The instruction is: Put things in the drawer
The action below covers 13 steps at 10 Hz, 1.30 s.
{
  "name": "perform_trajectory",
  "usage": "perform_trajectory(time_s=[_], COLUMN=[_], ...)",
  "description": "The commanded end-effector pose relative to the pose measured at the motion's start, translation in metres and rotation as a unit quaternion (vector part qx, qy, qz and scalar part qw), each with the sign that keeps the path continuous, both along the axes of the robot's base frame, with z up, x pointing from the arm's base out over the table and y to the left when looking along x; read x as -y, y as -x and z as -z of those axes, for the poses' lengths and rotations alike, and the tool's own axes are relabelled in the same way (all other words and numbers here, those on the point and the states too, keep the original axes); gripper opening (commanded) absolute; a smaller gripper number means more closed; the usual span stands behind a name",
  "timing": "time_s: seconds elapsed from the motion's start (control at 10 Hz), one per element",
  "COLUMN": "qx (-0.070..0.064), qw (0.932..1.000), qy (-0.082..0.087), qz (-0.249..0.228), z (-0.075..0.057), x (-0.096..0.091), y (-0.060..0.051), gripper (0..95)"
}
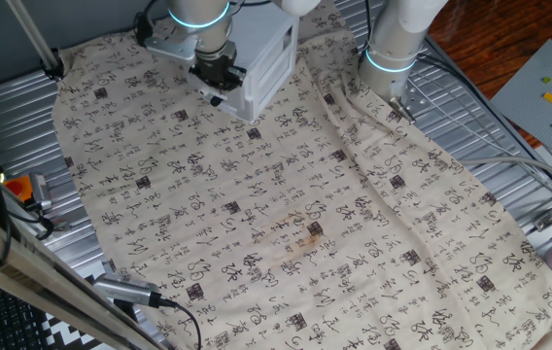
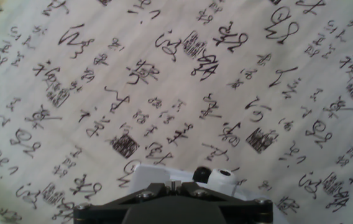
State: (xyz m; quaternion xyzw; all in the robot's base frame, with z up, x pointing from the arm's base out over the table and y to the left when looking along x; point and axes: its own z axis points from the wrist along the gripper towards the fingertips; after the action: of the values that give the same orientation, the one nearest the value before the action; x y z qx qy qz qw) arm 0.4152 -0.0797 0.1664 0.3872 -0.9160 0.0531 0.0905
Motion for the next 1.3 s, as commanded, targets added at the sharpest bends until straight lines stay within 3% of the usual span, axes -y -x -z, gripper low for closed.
perform_trajectory(time_s=[0.1,0.5,1.0,1.2,1.3], qx=[-0.002,-0.010,-0.045,-0.047,-0.041], qw=[1.0000,0.9999,0.9989,0.9989,0.9990], qy=[0.002,0.005,0.010,0.009,-0.004], qz=[-0.004,-0.005,0.001,0.002,0.014], z=[-0.001,-0.001,-0.001,-0.001,-0.001], x=[0.003,0.007,0.007,0.007,0.006], y=[0.006,0.018,0.020,0.020,0.018], gripper=[0.0,0.0,0.0,0.0,0.0])
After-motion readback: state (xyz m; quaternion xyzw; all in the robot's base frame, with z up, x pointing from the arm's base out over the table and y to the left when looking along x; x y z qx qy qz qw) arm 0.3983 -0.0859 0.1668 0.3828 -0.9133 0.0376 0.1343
